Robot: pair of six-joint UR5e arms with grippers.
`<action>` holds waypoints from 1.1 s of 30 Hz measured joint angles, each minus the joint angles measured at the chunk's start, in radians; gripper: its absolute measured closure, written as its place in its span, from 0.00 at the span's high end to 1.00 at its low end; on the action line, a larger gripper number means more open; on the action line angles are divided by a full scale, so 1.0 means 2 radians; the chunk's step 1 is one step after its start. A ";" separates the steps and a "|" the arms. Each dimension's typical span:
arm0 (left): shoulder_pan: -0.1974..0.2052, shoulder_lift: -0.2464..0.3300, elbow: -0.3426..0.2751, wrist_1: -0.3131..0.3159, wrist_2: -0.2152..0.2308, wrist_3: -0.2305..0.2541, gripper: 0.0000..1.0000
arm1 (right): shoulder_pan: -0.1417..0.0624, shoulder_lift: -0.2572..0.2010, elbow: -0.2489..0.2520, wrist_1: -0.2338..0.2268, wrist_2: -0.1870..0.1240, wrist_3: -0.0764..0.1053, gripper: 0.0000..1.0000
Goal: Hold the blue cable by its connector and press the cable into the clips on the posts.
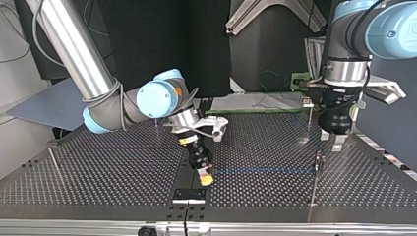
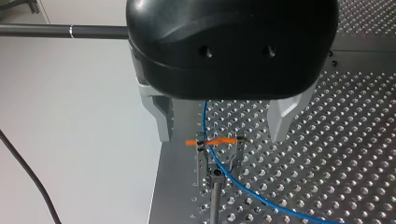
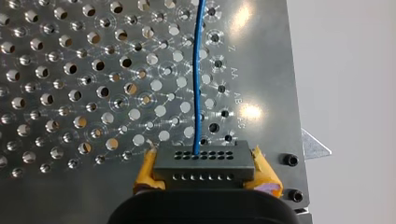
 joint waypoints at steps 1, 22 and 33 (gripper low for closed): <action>0.000 0.000 0.000 0.000 0.000 0.000 1.00 | 0.000 0.000 0.000 0.000 0.000 0.000 0.00; -0.019 -0.006 0.001 0.001 0.027 0.006 1.00 | 0.002 0.000 0.000 0.002 0.000 0.000 0.00; -0.044 -0.007 0.023 0.001 0.030 -0.004 1.00 | 0.002 0.000 0.000 0.003 0.000 0.000 0.00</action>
